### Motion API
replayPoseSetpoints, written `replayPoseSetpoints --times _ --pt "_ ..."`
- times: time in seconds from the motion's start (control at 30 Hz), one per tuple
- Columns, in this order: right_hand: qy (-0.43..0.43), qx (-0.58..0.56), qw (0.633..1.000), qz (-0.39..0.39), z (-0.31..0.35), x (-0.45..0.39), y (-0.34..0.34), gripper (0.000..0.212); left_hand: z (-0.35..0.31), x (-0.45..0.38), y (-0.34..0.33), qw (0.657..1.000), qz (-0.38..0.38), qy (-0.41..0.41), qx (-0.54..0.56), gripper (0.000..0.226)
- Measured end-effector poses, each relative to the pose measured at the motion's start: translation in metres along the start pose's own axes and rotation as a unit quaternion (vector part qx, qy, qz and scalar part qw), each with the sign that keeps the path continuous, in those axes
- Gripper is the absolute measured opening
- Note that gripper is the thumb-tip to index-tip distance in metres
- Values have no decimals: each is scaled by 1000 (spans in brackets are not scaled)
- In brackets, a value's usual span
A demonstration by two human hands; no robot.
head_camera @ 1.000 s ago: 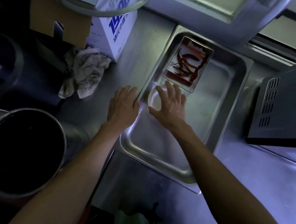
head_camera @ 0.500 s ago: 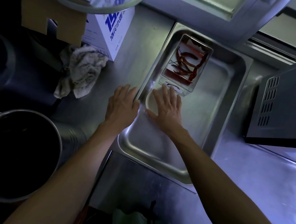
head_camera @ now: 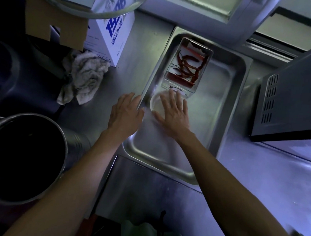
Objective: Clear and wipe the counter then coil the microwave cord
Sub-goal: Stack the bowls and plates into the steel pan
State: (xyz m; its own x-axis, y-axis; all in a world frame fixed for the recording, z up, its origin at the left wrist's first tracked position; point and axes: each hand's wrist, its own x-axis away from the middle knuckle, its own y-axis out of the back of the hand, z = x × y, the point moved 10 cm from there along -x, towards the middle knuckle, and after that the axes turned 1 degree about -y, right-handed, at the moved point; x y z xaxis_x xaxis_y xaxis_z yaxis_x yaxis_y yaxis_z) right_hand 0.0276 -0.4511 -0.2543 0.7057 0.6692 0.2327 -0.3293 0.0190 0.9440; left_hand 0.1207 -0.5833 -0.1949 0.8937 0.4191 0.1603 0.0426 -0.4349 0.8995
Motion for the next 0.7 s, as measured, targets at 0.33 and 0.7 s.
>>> replayPoseSetpoints --times 0.33,0.7 --pt "-28 -71 997 -19 -54 106 33 61 -80 57 -3 996 -3 -77 -45 47" --pt "-84 -131 986 -58 -171 241 91 47 -239 141 -49 973 56 -166 -148 50"
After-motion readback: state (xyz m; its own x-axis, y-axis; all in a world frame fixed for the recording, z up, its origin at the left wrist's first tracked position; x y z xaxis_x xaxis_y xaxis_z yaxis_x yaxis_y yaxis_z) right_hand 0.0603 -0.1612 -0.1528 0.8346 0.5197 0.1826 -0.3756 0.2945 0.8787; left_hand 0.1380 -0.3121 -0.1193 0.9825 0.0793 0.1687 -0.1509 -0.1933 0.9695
